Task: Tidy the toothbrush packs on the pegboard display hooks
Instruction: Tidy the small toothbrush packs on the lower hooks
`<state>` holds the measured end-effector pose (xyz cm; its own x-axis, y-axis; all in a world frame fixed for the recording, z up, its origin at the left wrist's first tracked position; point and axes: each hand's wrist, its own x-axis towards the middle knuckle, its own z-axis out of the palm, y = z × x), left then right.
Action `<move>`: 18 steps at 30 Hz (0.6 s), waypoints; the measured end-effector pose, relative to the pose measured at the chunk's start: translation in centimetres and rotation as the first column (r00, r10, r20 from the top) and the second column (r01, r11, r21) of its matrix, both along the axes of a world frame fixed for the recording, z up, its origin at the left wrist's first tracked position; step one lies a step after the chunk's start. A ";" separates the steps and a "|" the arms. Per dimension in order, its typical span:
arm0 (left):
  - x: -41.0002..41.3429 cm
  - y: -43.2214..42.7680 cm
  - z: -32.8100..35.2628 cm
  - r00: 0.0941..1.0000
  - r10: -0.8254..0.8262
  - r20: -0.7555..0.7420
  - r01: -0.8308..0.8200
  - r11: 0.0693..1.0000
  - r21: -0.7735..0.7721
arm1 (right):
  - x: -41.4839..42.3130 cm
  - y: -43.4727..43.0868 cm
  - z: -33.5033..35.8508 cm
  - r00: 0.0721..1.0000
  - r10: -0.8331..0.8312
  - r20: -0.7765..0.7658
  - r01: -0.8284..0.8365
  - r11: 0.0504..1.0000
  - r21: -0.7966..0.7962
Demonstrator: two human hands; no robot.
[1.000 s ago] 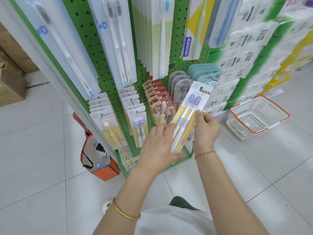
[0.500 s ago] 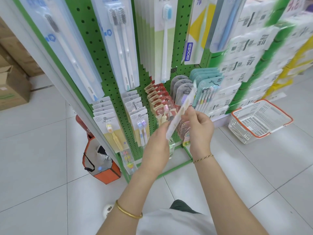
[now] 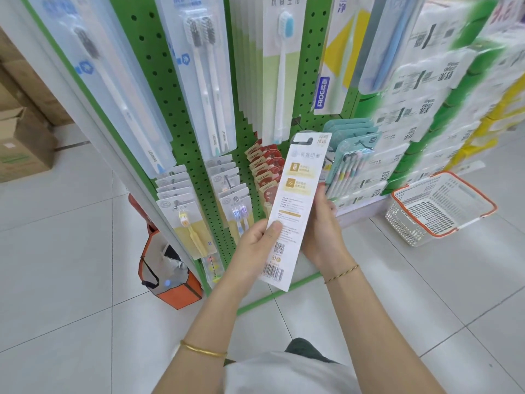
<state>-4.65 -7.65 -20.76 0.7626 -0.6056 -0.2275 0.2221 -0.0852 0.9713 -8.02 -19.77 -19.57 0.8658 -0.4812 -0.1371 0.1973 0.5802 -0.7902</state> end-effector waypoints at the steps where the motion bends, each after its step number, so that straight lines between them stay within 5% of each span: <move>1: 0.1 0.1 0.1 0.999 -0.028 -0.033 0.027 0.999 -0.025 | 0.0 0.1 0.0 0.999 0.025 0.030 -0.026 1.000 0.013; 7: 0.8 1.2 0.1 0.968 -0.169 -0.188 0.155 0.984 -0.087 | 0.5 0.2 -0.3 0.978 0.153 0.143 -0.149 0.988 -0.036; 10: 1.2 1.6 -0.2 0.961 -0.148 -0.233 0.137 0.989 -0.063 | 0.5 0.5 -0.6 0.992 0.091 0.089 -0.081 0.991 -0.110; 14: 2.1 2.1 -1.1 0.999 0.039 -0.017 -0.035 0.984 0.177 | 0.9 1.0 -1.2 0.992 -0.071 -0.103 0.027 0.927 -0.373; 18: 3.2 3.1 -1.0 0.953 0.259 0.158 -0.286 0.940 0.185 | 1.1 2.3 -2.2 0.930 -0.193 -0.312 -0.091 0.704 -0.705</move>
